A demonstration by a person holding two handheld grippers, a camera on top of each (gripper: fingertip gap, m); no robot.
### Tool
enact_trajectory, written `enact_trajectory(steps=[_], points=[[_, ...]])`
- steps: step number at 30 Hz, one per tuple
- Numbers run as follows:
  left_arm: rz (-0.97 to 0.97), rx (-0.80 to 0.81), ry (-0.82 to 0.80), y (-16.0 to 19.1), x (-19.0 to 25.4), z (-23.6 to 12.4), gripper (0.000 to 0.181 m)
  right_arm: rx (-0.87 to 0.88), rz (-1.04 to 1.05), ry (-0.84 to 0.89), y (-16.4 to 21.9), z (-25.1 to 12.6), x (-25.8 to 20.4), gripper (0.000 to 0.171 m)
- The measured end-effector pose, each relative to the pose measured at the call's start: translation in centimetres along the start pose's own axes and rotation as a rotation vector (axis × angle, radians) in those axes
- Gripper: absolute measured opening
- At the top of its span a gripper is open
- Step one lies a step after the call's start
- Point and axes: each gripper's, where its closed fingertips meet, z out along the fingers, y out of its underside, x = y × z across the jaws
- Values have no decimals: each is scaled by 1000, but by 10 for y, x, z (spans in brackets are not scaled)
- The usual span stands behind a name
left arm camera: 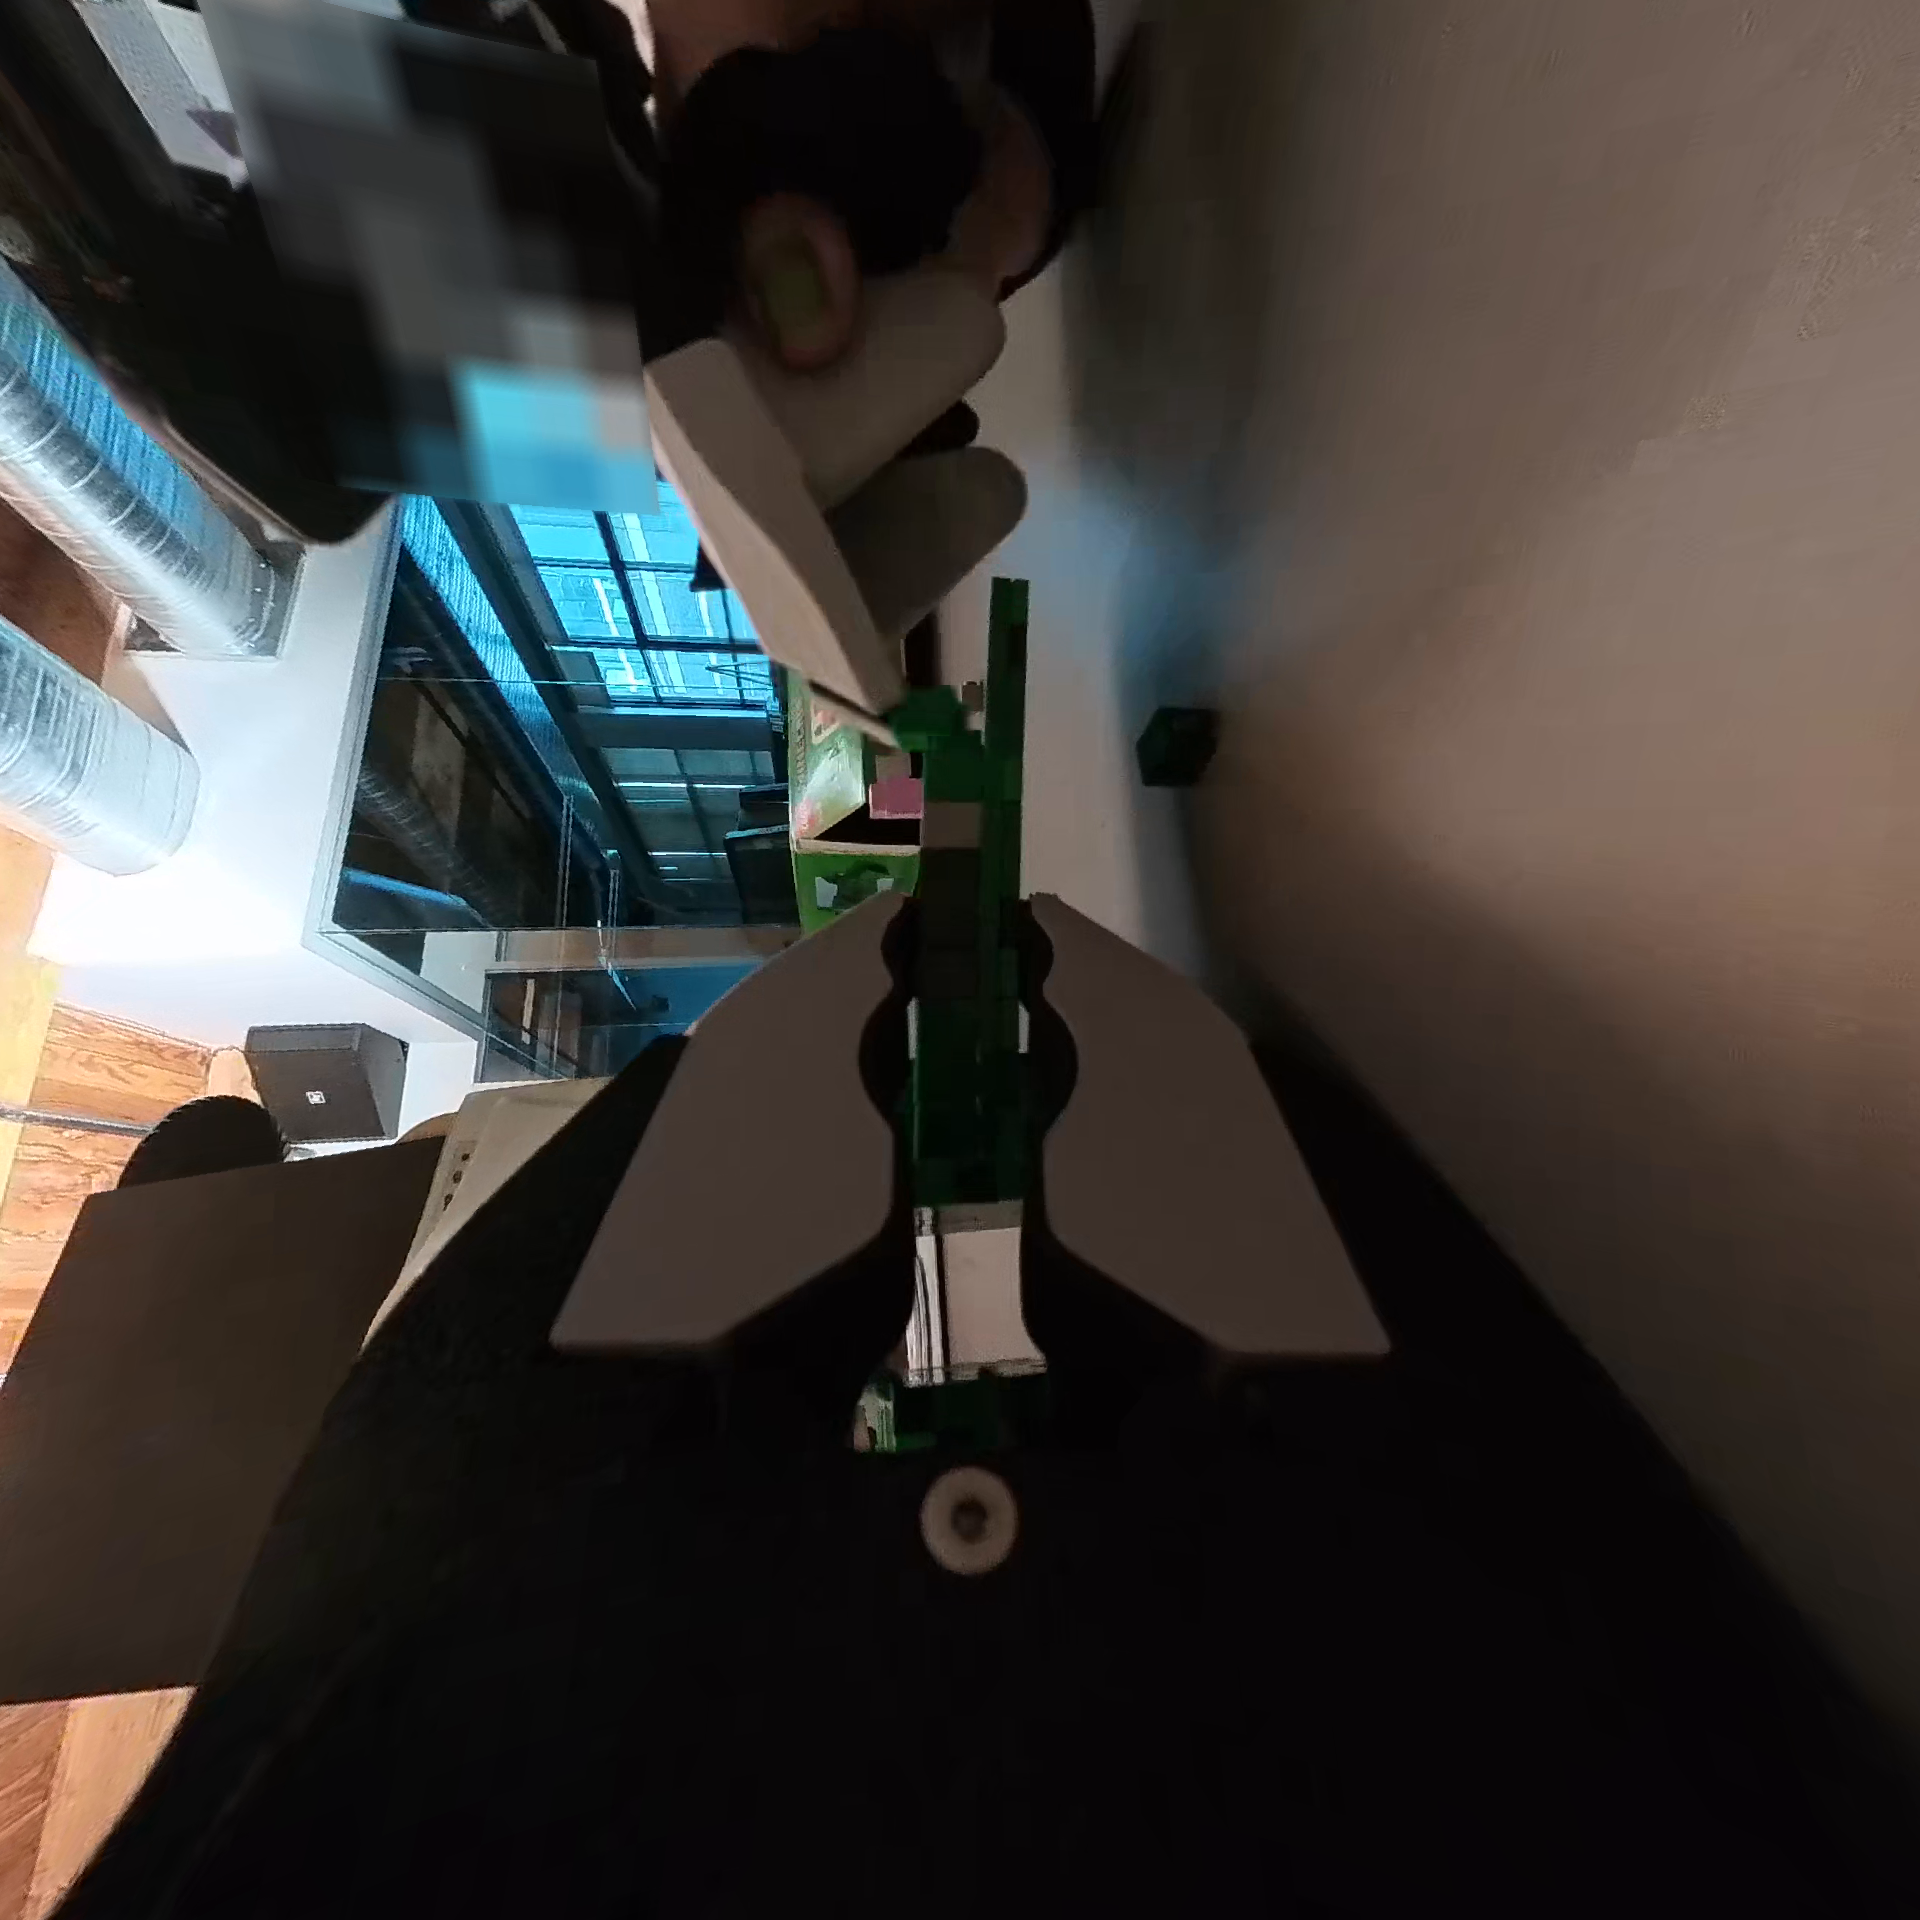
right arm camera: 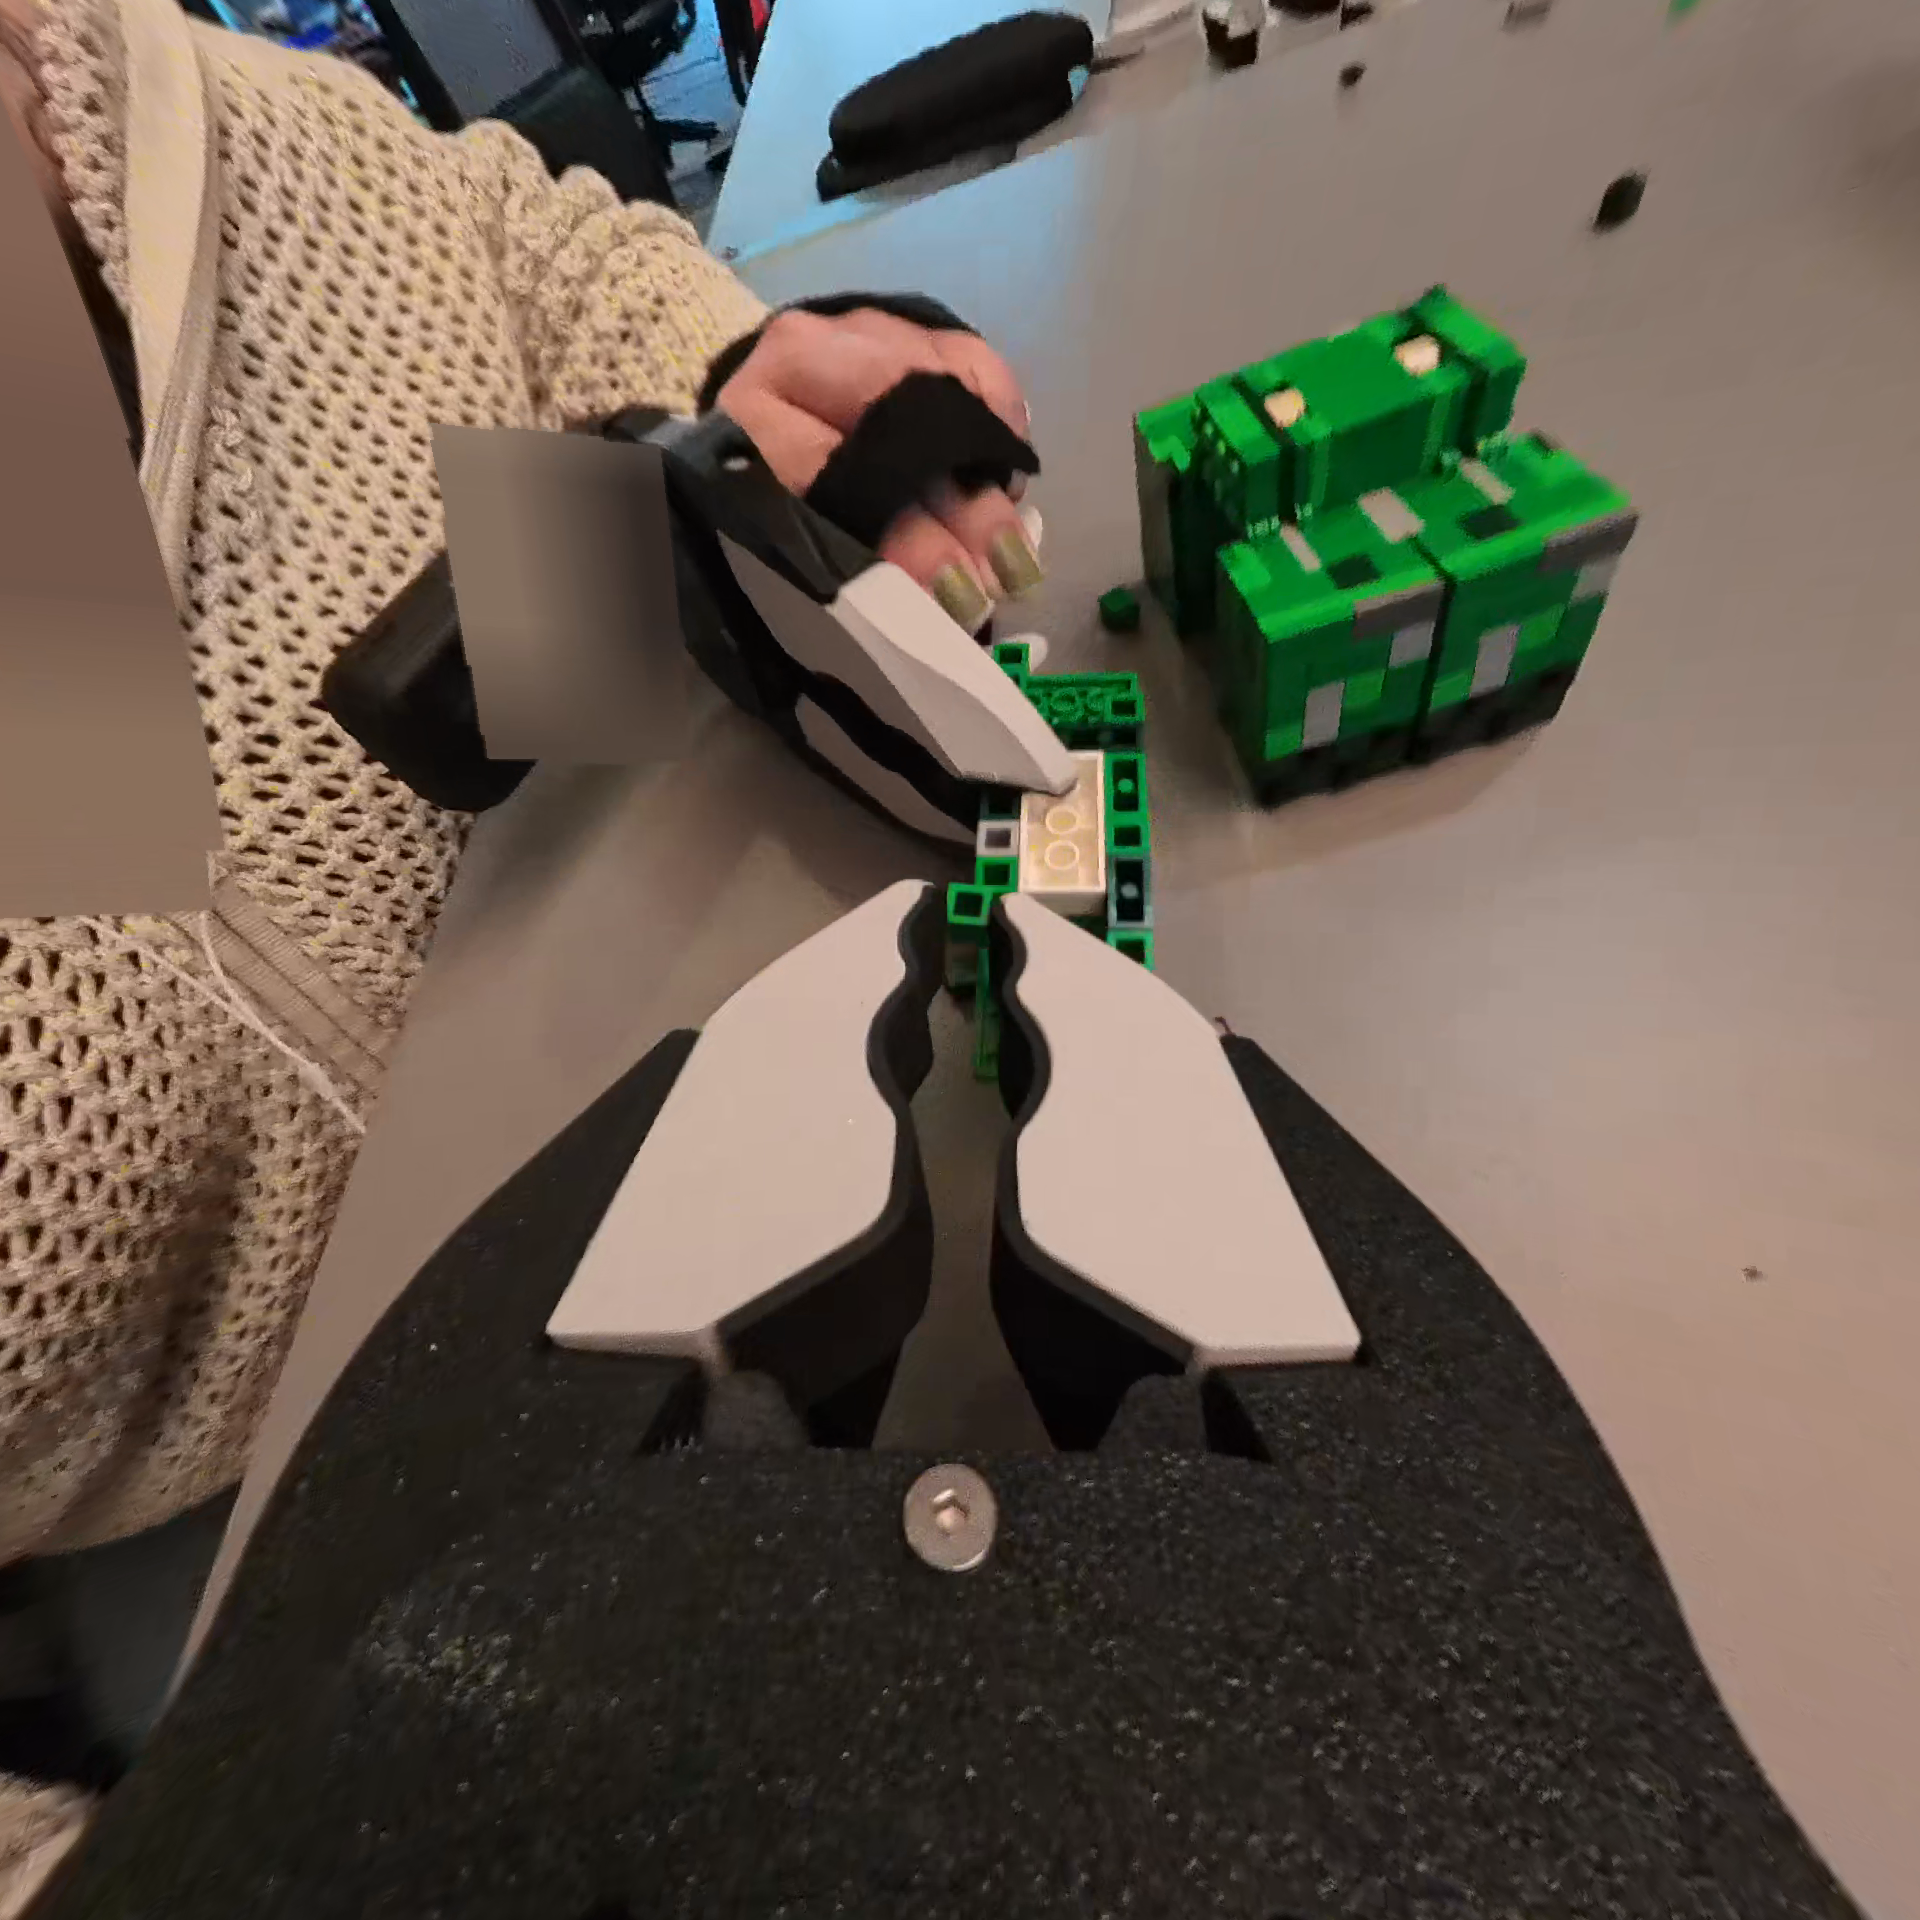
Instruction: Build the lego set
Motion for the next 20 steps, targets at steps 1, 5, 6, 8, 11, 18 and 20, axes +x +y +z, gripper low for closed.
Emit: enact_trajectory(steps=[1,5,6,8,11,18,20], points=[[2,-1,3,0,0,0,17,-13,17,-1,3,2,1,7],[2,-2,8,0,1,0,17,-7,24,11,3,3,3,7],[6,-1,6,0,0,0,17,-5,27,11,2,3,4,7],[8,-2,7,0,0,-1,17,4,23,15,1,2,4,7],[-1,-11,14,1,1,-1,17,-12,4,34,3,4,5,7],[-25,-24,33,4,3,-2,17,-27,-37,63,4,6,6,7],[-28,-23,39,3,3,-2,17,-34,-53,73,5,6,7,7]])
